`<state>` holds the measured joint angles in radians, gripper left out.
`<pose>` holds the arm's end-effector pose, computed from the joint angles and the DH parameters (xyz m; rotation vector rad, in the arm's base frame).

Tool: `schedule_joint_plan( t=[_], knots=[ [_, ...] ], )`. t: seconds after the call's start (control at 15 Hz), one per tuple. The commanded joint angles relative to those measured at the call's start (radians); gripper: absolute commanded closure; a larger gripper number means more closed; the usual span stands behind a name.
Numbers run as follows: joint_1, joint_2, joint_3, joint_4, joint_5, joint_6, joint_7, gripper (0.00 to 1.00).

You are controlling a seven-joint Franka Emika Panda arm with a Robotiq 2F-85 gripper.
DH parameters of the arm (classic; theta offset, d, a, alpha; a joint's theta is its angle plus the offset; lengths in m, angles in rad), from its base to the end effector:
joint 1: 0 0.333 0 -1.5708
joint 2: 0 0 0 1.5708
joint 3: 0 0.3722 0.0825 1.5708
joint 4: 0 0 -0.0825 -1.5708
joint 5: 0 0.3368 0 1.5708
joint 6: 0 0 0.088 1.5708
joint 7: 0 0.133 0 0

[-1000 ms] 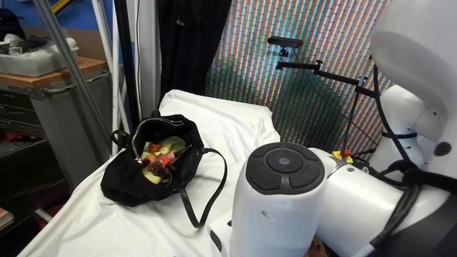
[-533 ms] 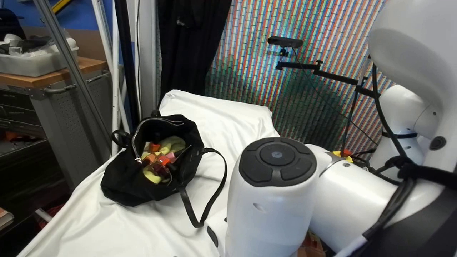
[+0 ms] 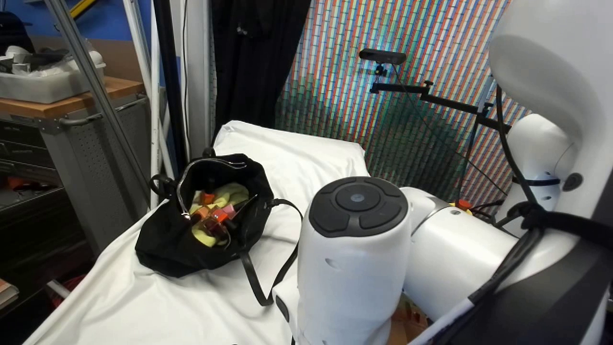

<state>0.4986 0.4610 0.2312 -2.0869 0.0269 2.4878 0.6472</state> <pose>0.4341 0.3800 0.2651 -3.0758 -0.0614 0.1744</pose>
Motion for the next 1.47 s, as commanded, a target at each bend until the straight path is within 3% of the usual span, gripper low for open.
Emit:
schedule_joint_plan(
  t=[0.0, 0.13, 0.4, 0.47, 0.6, 1.07, 1.4],
  knots=[
    [-0.027, -0.015, 0.032, -0.002, 0.055, -0.050, -0.070, 0.54],
    [-0.037, -0.015, 0.050, 0.001, 0.092, -0.087, -0.112, 0.29],
    [-0.028, -0.008, 0.048, 0.017, 0.113, -0.165, -0.127, 0.06],
    [-0.023, -0.010, 0.044, 0.018, 0.106, -0.173, -0.123, 0.45],
    [-0.017, -0.011, 0.037, 0.021, 0.095, -0.176, -0.113, 0.42],
    [-0.004, -0.020, 0.010, 0.025, 0.046, -0.181, -0.088, 0.85],
    [-0.023, -0.066, 0.003, 0.010, 0.055, -0.184, -0.098, 0.85]
  ],
)
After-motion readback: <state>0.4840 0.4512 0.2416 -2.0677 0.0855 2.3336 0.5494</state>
